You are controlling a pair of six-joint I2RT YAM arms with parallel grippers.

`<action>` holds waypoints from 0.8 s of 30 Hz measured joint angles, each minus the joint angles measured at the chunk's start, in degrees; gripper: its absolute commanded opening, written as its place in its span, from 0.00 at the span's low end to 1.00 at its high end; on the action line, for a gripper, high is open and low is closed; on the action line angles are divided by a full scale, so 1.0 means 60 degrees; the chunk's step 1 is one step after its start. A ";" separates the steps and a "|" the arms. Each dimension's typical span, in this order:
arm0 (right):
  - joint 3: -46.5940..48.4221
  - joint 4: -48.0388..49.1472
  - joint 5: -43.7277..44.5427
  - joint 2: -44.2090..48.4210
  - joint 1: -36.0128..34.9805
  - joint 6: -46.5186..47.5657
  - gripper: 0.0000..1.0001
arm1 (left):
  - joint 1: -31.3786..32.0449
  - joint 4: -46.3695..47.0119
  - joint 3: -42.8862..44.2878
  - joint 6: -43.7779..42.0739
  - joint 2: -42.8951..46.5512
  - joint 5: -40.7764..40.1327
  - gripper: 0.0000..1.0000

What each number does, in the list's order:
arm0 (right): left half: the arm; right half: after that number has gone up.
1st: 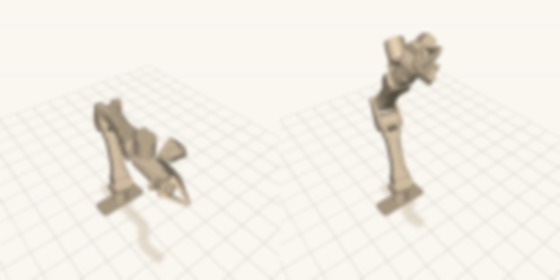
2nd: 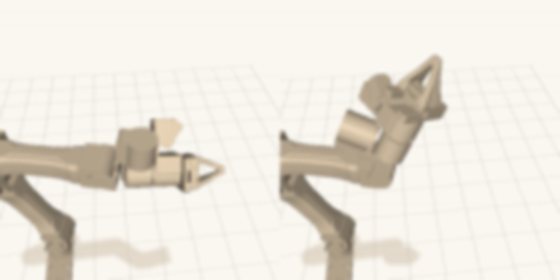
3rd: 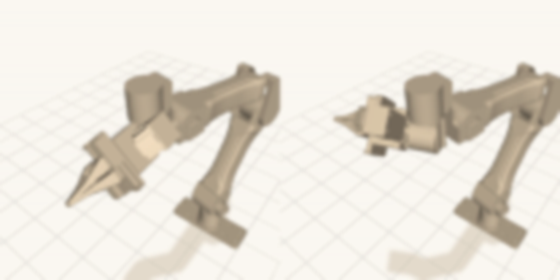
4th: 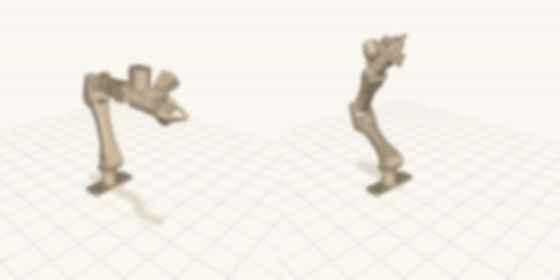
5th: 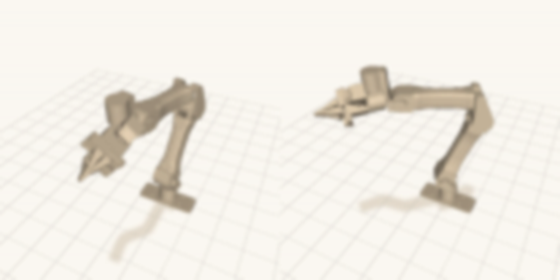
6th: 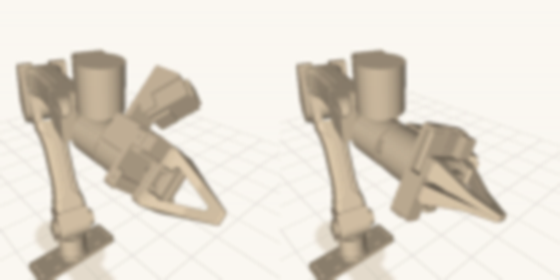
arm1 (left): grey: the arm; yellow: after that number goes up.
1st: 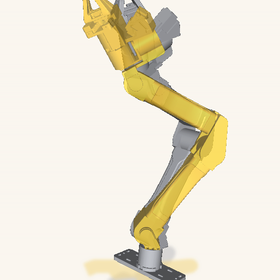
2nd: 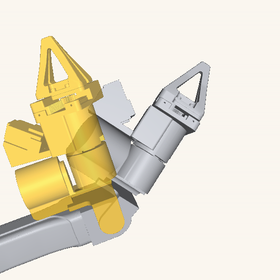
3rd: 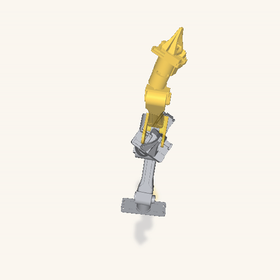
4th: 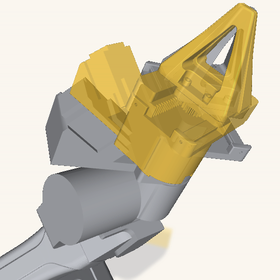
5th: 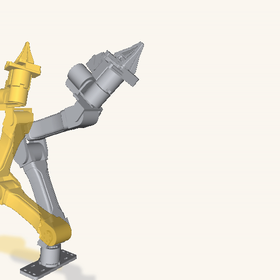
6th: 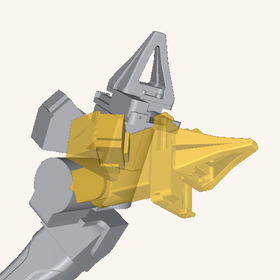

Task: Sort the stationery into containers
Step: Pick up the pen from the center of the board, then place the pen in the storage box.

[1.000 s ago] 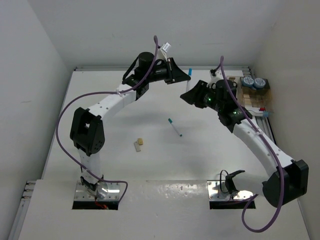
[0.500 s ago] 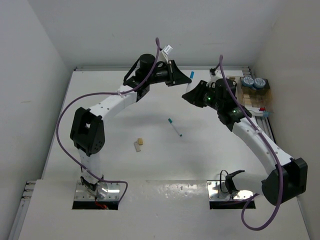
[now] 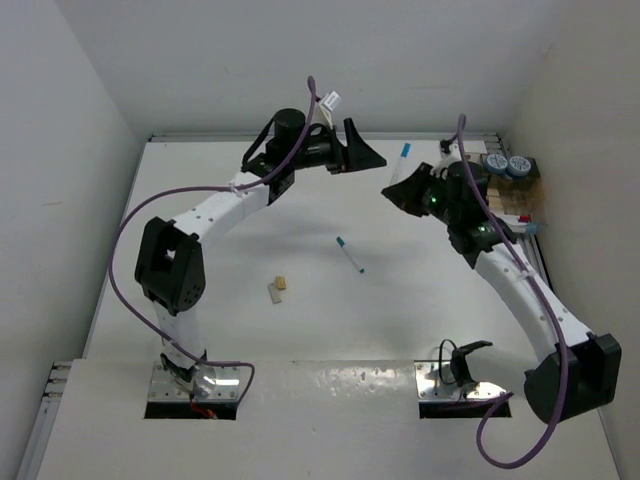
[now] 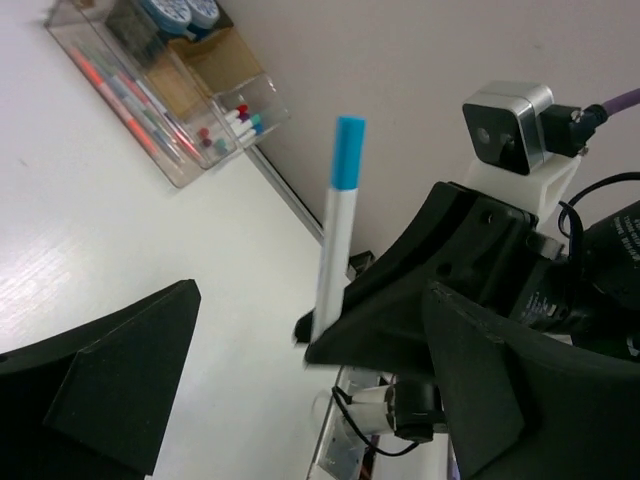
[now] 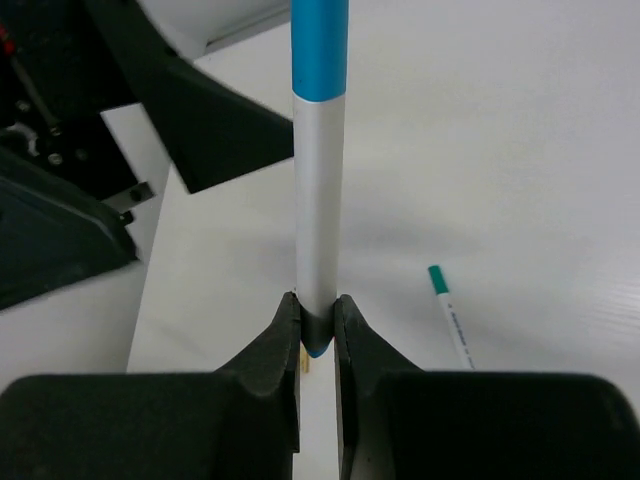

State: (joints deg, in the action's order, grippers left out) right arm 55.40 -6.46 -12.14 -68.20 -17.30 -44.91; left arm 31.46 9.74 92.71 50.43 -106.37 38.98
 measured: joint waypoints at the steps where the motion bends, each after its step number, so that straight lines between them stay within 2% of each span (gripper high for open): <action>1: -0.0171 0.0000 0.0073 0.0208 0.0208 0.0000 0.00 | -0.0073 -0.0087 -0.0004 -0.0080 0.0066 -0.0058 1.00; 6: -0.1202 -0.0302 0.1115 0.1384 0.1348 0.0015 0.00 | -0.1031 -0.0346 -0.0095 -0.0543 0.0605 -0.0273 1.00; 9: -0.1541 -0.0597 0.2055 0.1483 0.2182 -0.0080 0.00 | -0.1770 -0.0510 -0.0372 -0.0863 0.1042 -0.0353 1.00; 12: -0.1534 -0.0878 0.2779 0.0914 0.3257 -0.0415 0.00 | -0.2273 -0.0794 -0.0725 -0.1228 0.1410 -0.0353 1.00; 18: -0.1260 -0.1264 0.3606 -0.0798 0.5278 -0.1490 0.00 | -0.2546 -0.1322 -0.1191 -0.1770 0.1672 0.0142 1.00; 24: -0.0273 -0.1730 0.3960 -0.2102 0.6218 -0.2415 0.00 | -0.3122 -0.1574 -0.1821 -0.2058 0.1982 0.0871 1.00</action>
State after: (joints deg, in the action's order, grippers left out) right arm 53.76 -16.84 11.62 -80.82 20.01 -59.40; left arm 12.73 0.30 81.78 38.09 -94.48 44.21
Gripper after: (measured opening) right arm 0.102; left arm 0.997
